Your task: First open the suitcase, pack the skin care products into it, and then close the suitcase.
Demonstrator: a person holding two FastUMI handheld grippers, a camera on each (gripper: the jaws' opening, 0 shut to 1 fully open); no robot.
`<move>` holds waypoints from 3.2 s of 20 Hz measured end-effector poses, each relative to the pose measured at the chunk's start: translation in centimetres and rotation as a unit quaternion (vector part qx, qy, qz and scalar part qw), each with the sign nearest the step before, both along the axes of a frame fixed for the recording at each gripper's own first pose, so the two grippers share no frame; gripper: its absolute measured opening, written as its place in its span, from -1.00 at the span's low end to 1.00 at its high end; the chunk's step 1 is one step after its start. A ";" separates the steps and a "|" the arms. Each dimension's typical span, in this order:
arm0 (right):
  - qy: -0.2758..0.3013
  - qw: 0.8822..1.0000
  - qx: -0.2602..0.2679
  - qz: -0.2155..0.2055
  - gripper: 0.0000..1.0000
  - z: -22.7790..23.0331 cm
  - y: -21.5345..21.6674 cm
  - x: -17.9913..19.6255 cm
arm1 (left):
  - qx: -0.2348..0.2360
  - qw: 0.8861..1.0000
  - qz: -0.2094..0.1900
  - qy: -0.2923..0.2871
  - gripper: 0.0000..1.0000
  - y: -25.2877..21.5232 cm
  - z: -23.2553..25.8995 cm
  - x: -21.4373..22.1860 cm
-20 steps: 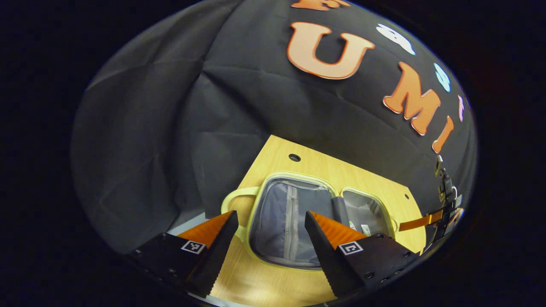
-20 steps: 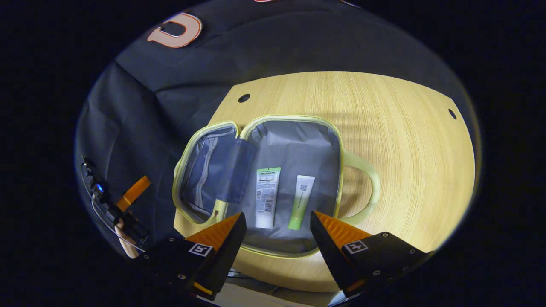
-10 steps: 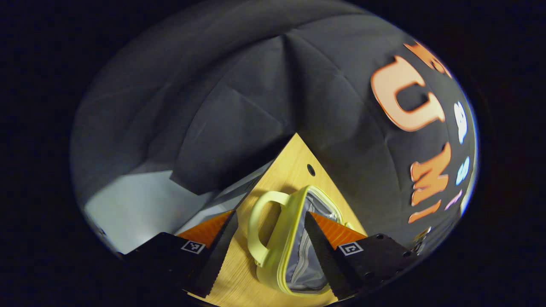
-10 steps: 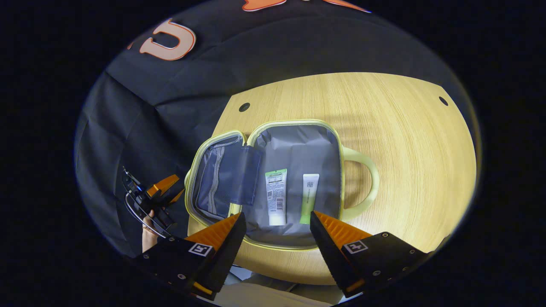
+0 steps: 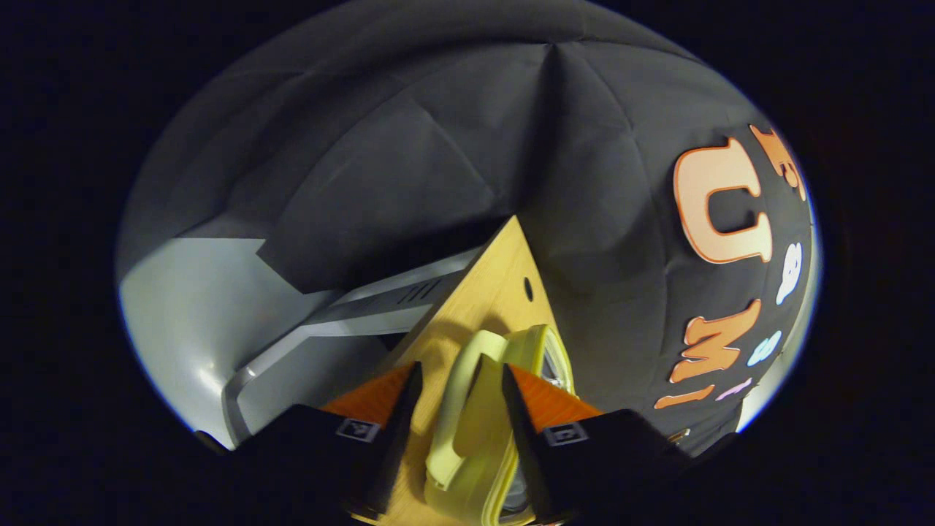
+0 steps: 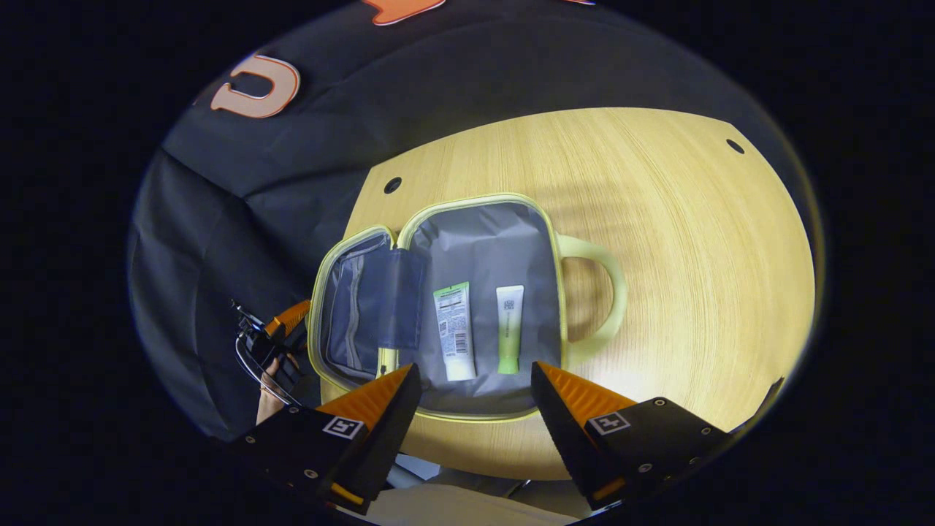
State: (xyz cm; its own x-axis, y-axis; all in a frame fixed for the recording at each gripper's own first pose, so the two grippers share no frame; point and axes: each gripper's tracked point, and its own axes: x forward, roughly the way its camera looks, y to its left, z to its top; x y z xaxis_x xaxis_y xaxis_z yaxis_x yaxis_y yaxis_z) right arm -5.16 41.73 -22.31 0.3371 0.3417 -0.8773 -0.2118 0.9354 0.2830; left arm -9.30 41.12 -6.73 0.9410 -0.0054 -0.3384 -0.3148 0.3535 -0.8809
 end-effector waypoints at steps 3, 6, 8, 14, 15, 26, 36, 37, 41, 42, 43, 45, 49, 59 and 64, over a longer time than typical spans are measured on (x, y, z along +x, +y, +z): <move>0.001 1.000 -0.002 -0.001 0.92 -0.2 -0.5 0.1 | -0.008 1.000 0.001 0.006 -0.70 -0.4 0.1 0.4; -0.011 1.000 0.001 -0.003 0.92 0.3 -0.9 0.7 | 0.045 0.998 -0.001 0.032 -0.80 -0.7 1.8 -0.4; -0.025 1.000 -0.001 -0.005 0.92 0.8 -1.4 1.4 | 0.088 0.994 -0.009 0.060 -0.80 -1.2 3.3 -0.1; -0.087 0.996 -0.001 -0.006 0.92 3.8 -4.1 3.6 | 0.212 0.975 -0.025 0.066 -0.82 -3.9 14.9 0.0; -0.101 0.995 -0.001 -0.006 0.92 4.8 -5.0 4.1 | 0.230 0.971 -0.026 0.060 -0.81 -5.0 17.1 0.4; -0.263 0.964 -0.024 -0.015 0.92 14.6 -18.3 9.0 | 0.423 0.902 -0.061 0.060 -0.81 -24.4 30.6 3.8; -0.300 0.953 -0.032 -0.023 0.92 17.0 -27.6 9.1 | 0.446 0.884 -0.131 0.049 -0.80 -40.2 29.1 7.4; -0.301 0.953 -0.035 -0.024 0.92 16.9 -28.4 8.9 | 0.442 0.885 -0.142 0.047 -0.80 -41.7 28.4 7.9; -0.300 0.953 -0.040 -0.033 0.91 16.7 -30.5 8.7 | 0.435 0.878 -0.191 0.051 -0.80 -46.6 25.3 9.4; -0.299 0.953 -0.041 -0.035 0.92 16.7 -31.0 8.6 | 0.437 0.875 -0.202 0.055 -0.80 -47.9 24.5 9.7; -0.299 0.953 -0.043 -0.036 0.92 16.6 -31.5 8.5 | 0.439 0.871 -0.213 0.061 -0.80 -49.0 23.6 10.0; -0.298 0.953 -0.048 -0.039 0.92 16.5 -32.3 8.4 | 0.442 0.863 -0.231 0.073 -0.80 -50.6 21.6 10.6; -0.290 0.955 -0.052 -0.045 0.92 15.6 -33.7 8.3 | 0.454 0.845 -0.265 0.101 -0.80 -53.5 17.4 11.2; -0.261 0.962 -0.061 -0.046 0.92 13.1 -35.7 7.0 | 0.476 0.809 -0.301 0.169 -0.79 -56.2 8.8 13.5; -0.263 0.962 -0.062 -0.037 0.92 13.0 -35.7 6.6 | 0.504 0.799 -0.278 0.177 -0.54 -56.8 9.6 14.3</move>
